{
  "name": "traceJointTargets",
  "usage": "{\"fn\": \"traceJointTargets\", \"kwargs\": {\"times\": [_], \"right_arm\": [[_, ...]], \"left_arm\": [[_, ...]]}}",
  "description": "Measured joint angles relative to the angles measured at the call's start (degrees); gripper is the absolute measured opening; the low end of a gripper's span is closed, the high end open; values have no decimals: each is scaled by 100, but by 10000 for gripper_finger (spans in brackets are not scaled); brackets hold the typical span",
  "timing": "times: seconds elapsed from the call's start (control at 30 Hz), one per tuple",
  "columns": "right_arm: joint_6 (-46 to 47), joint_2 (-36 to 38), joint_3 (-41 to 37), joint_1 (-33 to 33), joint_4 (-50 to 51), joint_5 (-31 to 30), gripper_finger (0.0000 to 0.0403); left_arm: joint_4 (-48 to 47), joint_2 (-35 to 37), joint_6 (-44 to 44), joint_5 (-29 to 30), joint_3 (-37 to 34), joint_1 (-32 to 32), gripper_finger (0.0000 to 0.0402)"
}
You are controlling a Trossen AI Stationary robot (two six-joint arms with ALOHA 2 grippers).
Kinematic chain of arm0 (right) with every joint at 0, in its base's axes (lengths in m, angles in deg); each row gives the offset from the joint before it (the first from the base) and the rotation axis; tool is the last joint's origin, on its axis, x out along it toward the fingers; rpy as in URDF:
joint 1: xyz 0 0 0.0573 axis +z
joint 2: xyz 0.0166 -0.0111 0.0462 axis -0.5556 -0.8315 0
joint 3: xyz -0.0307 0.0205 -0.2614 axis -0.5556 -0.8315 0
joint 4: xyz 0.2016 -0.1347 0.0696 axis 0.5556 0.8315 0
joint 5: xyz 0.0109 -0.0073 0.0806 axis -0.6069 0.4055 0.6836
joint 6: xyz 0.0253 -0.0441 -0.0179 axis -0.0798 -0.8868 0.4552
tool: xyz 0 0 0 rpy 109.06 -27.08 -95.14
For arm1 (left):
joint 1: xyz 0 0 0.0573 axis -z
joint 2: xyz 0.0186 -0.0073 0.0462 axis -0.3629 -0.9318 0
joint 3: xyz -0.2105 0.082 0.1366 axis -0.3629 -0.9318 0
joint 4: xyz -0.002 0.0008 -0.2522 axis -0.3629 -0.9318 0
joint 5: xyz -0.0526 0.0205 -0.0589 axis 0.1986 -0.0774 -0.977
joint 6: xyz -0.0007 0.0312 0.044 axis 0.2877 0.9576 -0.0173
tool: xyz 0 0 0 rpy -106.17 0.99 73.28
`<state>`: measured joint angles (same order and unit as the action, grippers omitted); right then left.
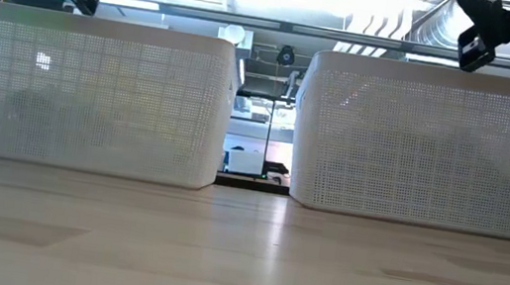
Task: Sort clothes
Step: Return to Home Position
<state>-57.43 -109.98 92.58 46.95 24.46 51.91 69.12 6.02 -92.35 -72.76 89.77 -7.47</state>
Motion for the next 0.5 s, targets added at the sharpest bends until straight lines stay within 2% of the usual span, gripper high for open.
{"fn": "traceJointTargets", "kwargs": {"times": [0.2,0.37,0.4,0.5], "right_arm": [[-56,178,0,470,215,-343,158],[-181,173,0,1023,307,-838,158],[-206,172,0,1123,323,-936,158],[-311,171,0,1372,337,-1197,158]], "left_arm": [[-654,815,283,263,0,-83,133],[-1163,1119,373,266,0,-83,132],[-1261,1145,451,128,0,-83,132],[-1067,1197,840,-807,-196,-154,130]]}}
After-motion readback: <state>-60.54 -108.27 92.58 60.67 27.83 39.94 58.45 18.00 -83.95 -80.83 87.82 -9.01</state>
